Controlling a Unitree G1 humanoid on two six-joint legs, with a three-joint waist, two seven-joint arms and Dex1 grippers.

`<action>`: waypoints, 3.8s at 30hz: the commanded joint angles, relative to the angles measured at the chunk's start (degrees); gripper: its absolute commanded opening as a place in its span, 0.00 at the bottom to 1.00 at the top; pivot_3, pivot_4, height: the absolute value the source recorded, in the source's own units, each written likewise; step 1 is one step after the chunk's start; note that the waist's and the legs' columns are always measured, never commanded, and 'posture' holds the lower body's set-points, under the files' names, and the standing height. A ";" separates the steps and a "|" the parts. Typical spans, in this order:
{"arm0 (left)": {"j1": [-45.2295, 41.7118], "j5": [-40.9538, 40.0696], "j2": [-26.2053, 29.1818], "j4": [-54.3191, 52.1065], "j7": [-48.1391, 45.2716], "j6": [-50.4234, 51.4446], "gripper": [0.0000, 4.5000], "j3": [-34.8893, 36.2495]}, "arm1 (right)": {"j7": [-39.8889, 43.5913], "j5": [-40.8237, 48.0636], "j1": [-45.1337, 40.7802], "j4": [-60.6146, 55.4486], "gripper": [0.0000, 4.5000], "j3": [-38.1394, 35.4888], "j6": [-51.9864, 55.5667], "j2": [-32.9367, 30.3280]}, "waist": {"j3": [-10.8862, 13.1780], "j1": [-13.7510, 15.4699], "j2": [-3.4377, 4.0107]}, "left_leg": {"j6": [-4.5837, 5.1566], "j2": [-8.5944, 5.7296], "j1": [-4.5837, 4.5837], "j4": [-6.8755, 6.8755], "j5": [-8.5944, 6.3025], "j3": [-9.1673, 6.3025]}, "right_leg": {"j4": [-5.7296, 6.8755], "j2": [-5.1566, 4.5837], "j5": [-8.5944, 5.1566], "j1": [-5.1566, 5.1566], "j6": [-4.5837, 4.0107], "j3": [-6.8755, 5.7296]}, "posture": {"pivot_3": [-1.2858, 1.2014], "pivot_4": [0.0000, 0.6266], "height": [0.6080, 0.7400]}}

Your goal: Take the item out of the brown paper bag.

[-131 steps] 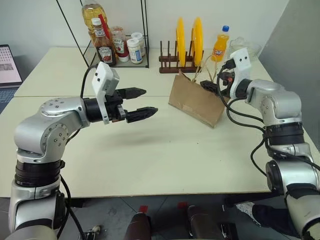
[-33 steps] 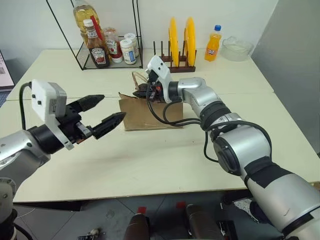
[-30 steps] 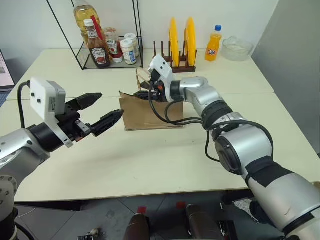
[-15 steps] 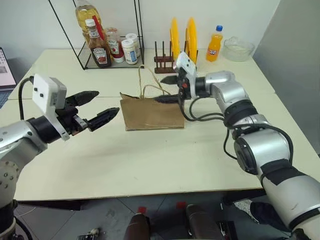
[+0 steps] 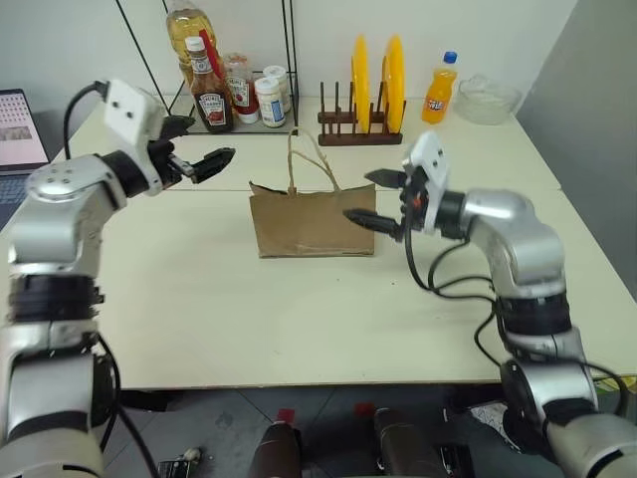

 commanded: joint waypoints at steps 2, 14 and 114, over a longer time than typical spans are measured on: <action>-11.05 8.67 -4.05 17.91 1.41 -12.01 1.00 -2.84 | -9.19 1.36 9.03 -17.22 0.99 -1.18 4.52 1.69 | 0.00 0.55 -0.01 | 0.00 0.00 -0.04 0.00 0.00 0.00 | -0.04 0.00 0.00 -0.03 0.00 0.00 | 0.52 0.24 1.00; -16.94 18.59 -9.17 35.81 -21.62 -20.86 1.00 -10.59 | -20.24 1.04 24.28 -27.14 0.99 -2.81 3.64 1.03 | 0.00 0.00 -0.01 | 0.02 0.00 -0.01 -0.01 0.00 0.01 | -0.07 0.07 -0.01 -0.01 0.01 0.06 | 0.52 0.24 1.00; 33.98 -20.09 -8.69 -50.04 -1.29 27.95 0.00 4.00 | -41.82 -61.94 6.59 40.15 0.86 25.80 -109.36 -7.37 | -0.07 0.26 -0.14 | -0.06 0.14 0.74 0.03 0.05 0.03 | 0.25 0.13 -0.11 0.54 -0.16 0.20 | 0.52 0.24 1.00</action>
